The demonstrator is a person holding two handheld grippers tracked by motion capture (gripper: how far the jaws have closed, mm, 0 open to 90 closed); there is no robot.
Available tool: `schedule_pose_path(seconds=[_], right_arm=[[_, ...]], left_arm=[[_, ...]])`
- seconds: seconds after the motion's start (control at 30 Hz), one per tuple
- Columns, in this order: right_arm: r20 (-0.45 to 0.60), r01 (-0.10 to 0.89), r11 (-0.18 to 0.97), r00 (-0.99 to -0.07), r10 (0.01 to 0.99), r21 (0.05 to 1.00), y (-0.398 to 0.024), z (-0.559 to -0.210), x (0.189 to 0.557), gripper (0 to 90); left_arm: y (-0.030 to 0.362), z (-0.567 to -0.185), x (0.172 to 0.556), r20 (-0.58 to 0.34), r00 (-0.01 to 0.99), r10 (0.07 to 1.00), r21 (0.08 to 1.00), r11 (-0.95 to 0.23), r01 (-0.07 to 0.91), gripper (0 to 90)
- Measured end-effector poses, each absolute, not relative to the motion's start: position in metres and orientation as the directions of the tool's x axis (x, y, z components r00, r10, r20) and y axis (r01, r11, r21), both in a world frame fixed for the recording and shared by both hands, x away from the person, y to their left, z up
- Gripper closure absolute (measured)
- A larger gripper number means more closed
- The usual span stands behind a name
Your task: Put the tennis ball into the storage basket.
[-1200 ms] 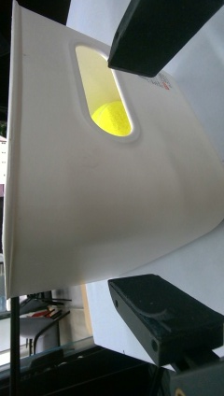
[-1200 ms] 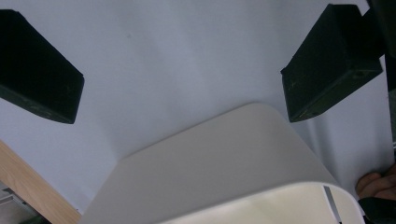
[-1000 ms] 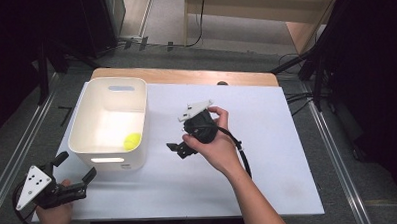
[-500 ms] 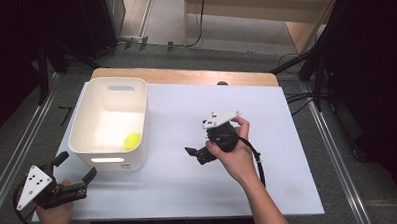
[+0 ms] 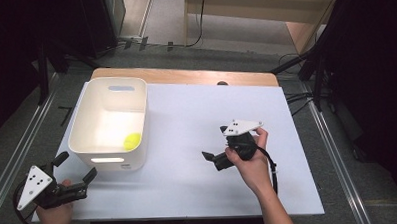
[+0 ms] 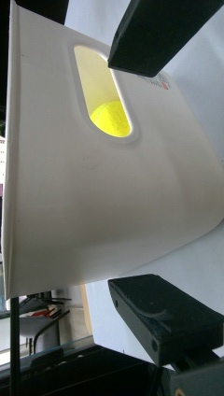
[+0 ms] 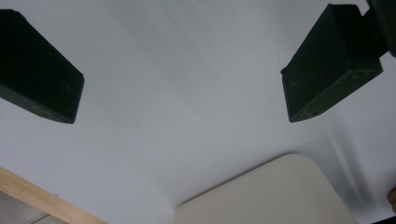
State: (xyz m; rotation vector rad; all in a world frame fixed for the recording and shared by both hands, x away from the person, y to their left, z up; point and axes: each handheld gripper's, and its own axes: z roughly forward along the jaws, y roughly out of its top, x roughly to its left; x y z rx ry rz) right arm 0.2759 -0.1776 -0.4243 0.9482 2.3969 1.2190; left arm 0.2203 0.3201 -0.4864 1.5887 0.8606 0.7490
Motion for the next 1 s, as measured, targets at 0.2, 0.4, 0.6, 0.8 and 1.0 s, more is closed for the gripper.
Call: schedule_pose_path(seconds=[0.2, 0.4, 0.6, 0.8, 1.0], right_arm=[[0.047, 0.429, 0.392, -0.721, 0.691, 0.813, -0.195, -0.431, 0.268, 0.0], [0.056, 0.436, 0.356, -0.693, 0.719, 0.827, -0.21, -0.438, 0.261, 0.0], [0.06, 0.436, 0.316, -0.66, 0.749, 0.843, -0.227, -0.445, 0.254, 0.0], [0.078, 0.435, 0.272, -0.634, 0.769, 0.858, -0.243, -0.453, 0.247, 0.0], [0.09, 0.433, 0.24, -0.616, 0.783, 0.869, -0.256, -0.463, 0.238, 0.0]], left_arm=[[0.32, -0.486, 0.22, 0.026, 0.532, 0.846, 0.984, -0.115, 0.136, 0.0], [0.32, -0.486, 0.22, 0.027, 0.53, 0.847, 0.984, -0.117, 0.137, 0.0], [0.32, -0.486, 0.22, 0.027, 0.531, 0.847, 0.984, -0.117, 0.137, 0.0], [0.32, -0.486, 0.22, 0.024, 0.531, 0.847, 0.984, -0.115, 0.138, 0.0], [0.32, -0.487, 0.22, 0.024, 0.53, 0.848, 0.984, -0.114, 0.137, 0.0]])
